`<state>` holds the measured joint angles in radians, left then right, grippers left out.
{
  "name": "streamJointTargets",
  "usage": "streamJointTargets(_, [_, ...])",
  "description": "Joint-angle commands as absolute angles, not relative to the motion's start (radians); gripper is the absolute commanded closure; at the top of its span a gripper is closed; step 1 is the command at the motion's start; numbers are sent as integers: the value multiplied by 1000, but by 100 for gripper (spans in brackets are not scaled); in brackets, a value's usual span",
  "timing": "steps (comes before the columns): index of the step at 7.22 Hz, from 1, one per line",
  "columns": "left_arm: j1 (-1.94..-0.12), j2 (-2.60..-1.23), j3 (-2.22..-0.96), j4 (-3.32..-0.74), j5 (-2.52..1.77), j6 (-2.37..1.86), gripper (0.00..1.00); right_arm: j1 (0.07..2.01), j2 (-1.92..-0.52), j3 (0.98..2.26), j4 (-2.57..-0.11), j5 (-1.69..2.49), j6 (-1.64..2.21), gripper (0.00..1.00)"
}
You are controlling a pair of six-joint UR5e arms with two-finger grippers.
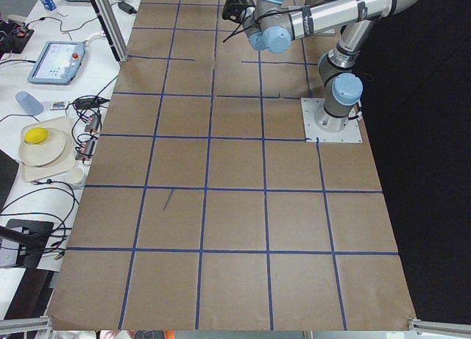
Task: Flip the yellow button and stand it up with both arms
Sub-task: 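Lift the yellow button with the left gripper and carry it toward the table center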
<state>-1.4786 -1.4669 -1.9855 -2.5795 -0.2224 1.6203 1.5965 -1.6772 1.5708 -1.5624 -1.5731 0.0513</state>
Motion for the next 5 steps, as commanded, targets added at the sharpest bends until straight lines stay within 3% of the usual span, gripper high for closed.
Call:
streamJointTargets(1, [-1505, -1463, -2005, -2601, -244, 1621, 87, 1539, -1677, 1571, -1557, -1484, 54, 0])
streamJointTargets(5, [-1566, -1448, -2011, -2657, -297, 1621, 87, 1326, -1674, 1585, -1158, -893, 51, 0])
